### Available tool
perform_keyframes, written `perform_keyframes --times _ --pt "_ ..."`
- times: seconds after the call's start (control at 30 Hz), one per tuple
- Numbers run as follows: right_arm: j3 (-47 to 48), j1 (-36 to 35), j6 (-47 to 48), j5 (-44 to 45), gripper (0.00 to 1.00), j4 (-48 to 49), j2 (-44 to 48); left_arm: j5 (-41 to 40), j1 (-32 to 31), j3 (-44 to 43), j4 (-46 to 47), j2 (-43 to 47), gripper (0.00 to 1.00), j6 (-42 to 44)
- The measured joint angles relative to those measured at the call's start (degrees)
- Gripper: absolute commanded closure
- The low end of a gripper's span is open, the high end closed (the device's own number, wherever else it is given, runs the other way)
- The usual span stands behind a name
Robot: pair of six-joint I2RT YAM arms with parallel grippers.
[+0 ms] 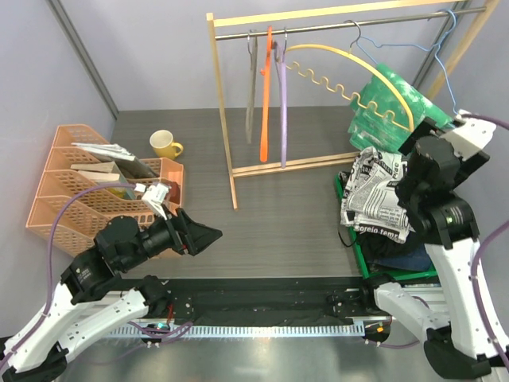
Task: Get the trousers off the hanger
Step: Grab a hanger with trousers on it with the right arm
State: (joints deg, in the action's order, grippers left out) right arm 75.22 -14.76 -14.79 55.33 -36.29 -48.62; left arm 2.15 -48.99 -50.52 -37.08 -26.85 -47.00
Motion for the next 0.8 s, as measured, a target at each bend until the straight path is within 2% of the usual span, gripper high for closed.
perform_keyframes --times 0.13,0.27,0.3,0.33,0.4,0.47,0.63,0.8 --pt "5.5 1.3 5.0 4.2 0.12 1.8 -7.1 0.7 0.0 0.9 -0.2 1.2 0.2 1.6" --pt "10.4 8.1 7.8 2.0 0.12 3.5 -13.5 1.2 0.0 1.1 -0.8 1.2 0.2 3.5" --pt "11.7 11.1 8.0 -0.4 0.11 3.5 -14.8 1.3 0.0 1.1 -1.0 1.1 0.2 4.2" --pt "13.2 14.2 8.2 -3.1 0.02 3.7 -16.1 1.4 0.0 1.1 -1.1 1.0 0.2 4.7" --pt "16.4 21.5 8.4 -9.7 0.01 4.0 -18.8 1.6 0.0 1.0 -1.3 0.8 0.19 6.1" --pt "20.0 25.6 9.1 -16.8 0.0 4.7 -22.0 2.0 0.0 1.0 -1.8 0.3 0.19 7.6" --pt "24.8 28.9 11.7 -33.1 0.0 6.5 -28.9 3.9 0.0 0.8 -3.2 -1.6 0.18 11.3" --pt "24.5 34.1 13.3 -49.2 0.02 9.2 -34.9 6.9 0.0 -0.6 -4.6 -3.9 0.18 14.8"
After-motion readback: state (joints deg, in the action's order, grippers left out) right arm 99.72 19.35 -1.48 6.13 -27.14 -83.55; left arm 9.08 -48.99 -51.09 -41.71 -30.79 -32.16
